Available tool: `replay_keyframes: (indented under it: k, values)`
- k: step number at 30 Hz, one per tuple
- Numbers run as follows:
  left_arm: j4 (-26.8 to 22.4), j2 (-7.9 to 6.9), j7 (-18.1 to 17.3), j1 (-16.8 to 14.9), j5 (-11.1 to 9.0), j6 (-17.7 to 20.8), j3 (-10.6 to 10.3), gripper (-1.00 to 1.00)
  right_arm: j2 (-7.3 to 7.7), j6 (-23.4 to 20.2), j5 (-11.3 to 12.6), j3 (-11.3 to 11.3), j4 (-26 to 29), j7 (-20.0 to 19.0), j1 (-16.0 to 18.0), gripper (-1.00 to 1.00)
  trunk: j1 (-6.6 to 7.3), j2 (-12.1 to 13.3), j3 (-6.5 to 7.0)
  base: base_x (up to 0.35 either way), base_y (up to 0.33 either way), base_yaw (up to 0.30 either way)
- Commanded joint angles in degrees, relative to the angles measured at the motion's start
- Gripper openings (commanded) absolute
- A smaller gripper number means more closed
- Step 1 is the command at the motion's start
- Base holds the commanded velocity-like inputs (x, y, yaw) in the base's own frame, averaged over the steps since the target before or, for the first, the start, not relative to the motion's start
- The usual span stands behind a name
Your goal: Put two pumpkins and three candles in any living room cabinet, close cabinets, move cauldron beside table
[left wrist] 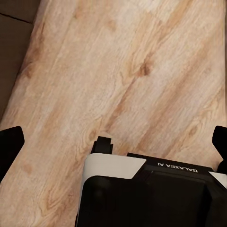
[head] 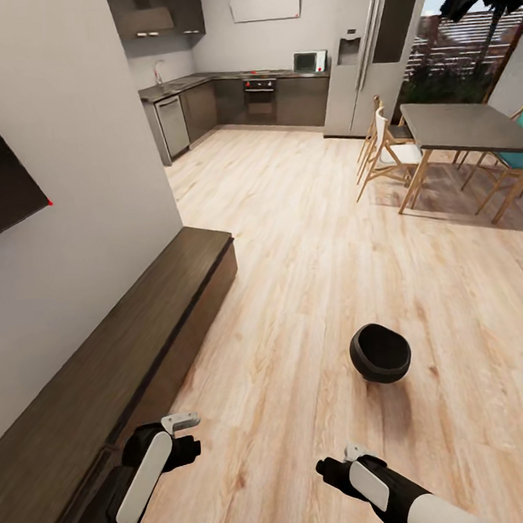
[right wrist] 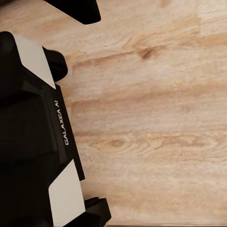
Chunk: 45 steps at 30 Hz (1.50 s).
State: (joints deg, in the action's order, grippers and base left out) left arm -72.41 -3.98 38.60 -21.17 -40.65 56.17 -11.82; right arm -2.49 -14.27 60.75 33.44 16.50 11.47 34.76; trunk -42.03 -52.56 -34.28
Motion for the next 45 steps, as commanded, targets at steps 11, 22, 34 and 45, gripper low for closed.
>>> replay_keyframes:
  k: [11,22,34,45]
  values:
    - [0.0,-0.06,0.6,0.0,-0.6,0.1,-0.1,1.00,0.02,-0.1,0.4,0.4,-0.2,0.0,0.0,1.00,-0.01,0.0,-0.05,0.000,0.000,-0.257]
    - [0.0,-0.06,0.6,0.0,-0.6,0.1,-0.1,1.00,0.02,-0.1,0.4,0.4,-1.1,0.0,0.0,1.00,-0.01,0.0,0.04,0.000,0.000,-0.259]
    - [0.0,-0.15,0.6,0.0,-0.6,0.1,-0.2,1.00,0.02,0.1,0.8,0.4,-2.0,-0.7,0.0,1.00,-0.01,0.0,0.77,0.000,0.000,-0.236]
    - [0.0,-0.15,0.5,0.0,-0.6,0.1,-0.1,1.00,0.02,0.3,0.8,0.4,-2.3,-0.7,0.0,1.00,-0.01,0.0,1.55,0.000,0.000,-0.216]
